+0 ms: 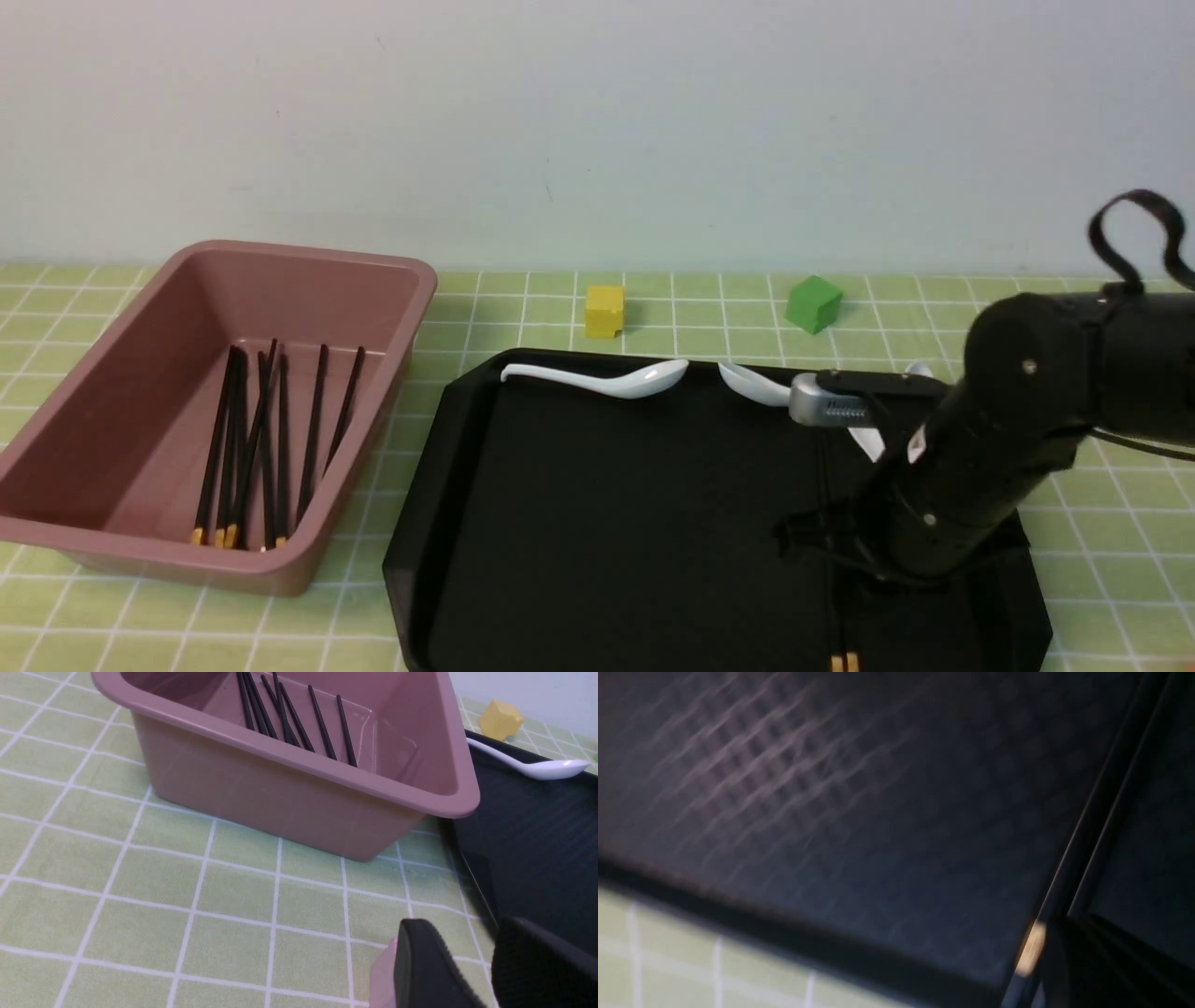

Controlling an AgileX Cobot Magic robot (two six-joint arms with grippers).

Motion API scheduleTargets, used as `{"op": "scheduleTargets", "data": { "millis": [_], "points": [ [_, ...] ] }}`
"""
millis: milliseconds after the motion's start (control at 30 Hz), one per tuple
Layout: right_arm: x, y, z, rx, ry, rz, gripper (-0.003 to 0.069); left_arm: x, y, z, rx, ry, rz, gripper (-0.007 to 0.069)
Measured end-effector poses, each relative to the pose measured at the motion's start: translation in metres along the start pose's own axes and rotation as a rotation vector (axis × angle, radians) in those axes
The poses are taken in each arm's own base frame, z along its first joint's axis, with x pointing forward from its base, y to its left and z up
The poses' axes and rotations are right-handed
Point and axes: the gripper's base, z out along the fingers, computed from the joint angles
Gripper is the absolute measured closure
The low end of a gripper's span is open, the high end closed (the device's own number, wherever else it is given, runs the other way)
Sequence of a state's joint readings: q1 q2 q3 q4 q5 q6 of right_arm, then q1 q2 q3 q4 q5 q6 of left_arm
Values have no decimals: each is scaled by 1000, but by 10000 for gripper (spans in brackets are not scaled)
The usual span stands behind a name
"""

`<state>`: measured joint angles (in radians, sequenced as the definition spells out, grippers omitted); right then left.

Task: On green tablecloth take chopsticks from black tray and put them in box.
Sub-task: 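Move the gripper over the chopsticks on the black tray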

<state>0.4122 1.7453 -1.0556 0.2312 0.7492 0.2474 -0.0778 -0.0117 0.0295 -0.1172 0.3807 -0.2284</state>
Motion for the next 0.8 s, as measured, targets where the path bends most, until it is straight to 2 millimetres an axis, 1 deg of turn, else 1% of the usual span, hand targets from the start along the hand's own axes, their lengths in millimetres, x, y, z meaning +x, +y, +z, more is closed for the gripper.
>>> {"op": "scheduleTargets", "data": {
  "millis": [67,100,267,333,400,467,533,600,733,800],
  "points": [
    [-6,1,5,35,-4,13,561,0,0,0,0,0,1,386],
    [-7,1,7,42,-5,18,551,0,0,0,0,0,1,386],
    [-12,-3,19,86,0,53,385,0,0,0,0,0,1,386],
    [-13,-3,23,84,-7,58,334,0,0,0,0,0,1,386],
    [-14,-4,26,86,-8,62,305,0,0,0,0,0,1,386],
    [-15,-4,32,90,1,65,293,0,0,0,0,0,1,386],
    [-15,-5,35,98,9,63,292,0,0,0,0,0,1,386],
    [-16,-5,36,102,13,61,310,0,0,0,0,0,1,386],
    [-15,-5,37,109,31,53,424,0,0,0,0,0,1,386],
    [-13,-4,37,98,52,53,498,0,0,0,0,0,1,386]
  ]
}}
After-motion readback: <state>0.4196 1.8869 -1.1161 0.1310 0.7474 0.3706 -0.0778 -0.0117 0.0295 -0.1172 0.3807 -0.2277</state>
